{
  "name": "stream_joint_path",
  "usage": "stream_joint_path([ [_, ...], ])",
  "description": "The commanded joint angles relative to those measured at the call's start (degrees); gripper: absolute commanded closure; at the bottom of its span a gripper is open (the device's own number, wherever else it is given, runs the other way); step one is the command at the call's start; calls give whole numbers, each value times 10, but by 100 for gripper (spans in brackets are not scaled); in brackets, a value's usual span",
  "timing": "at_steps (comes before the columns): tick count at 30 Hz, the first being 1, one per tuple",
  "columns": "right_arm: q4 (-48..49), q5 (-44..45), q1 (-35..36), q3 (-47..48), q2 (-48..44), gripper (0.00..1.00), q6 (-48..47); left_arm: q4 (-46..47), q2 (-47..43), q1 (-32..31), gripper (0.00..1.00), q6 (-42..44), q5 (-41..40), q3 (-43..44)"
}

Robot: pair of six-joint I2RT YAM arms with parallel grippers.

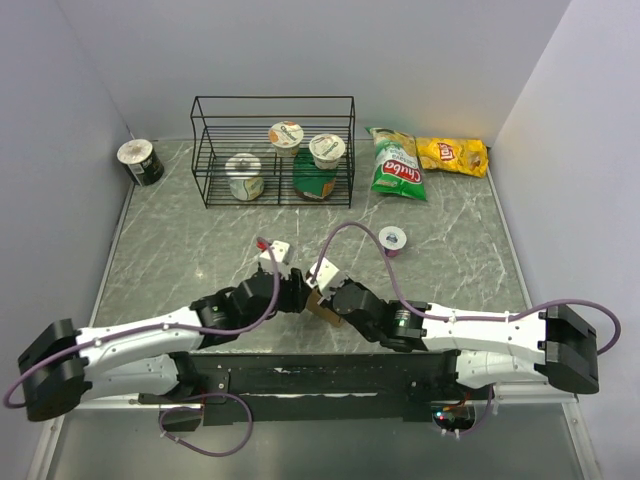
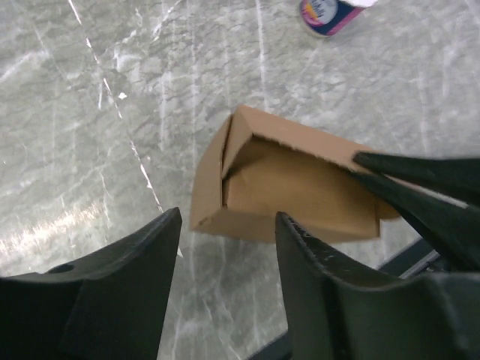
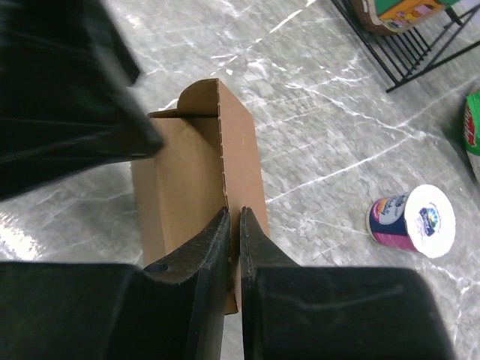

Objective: Fold the paper box

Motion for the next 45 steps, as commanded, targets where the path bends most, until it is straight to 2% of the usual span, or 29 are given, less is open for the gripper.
stream_joint_path([
  [1, -38, 13, 4, -3, 11, 86, 34, -12, -62, -2, 37, -6, 23, -16],
  [7, -37, 16, 13, -1, 16, 86, 32, -12, -137, 6, 25, -19, 59, -29],
  [12, -30, 32, 35, -3, 22, 86, 33, -2, -124, 79, 22, -60, 117, -12],
  [20, -36, 72, 74, 5, 52, 86, 34, 79, -74, 155, 21, -80, 207, -32],
  [31, -49, 99, 105, 27, 105, 84, 43, 171, -16, 164, 29, -101, 261, -69],
  [35, -49, 103, 107, 26, 106, 76, 44, 207, 9, 165, 34, -101, 274, -91],
  [36, -51, 103, 109, 27, 106, 70, 45, 211, 16, 165, 35, -102, 279, -92],
  [38, -59, 109, 111, 30, 104, 63, 47, 225, 32, 165, 39, -100, 285, -93],
  [42, -61, 118, 119, 32, 93, 41, 47, 233, 48, 165, 46, -97, 283, -95],
  [45, -66, 119, 125, 35, 78, 33, 47, 233, 51, 165, 52, -94, 281, -97],
])
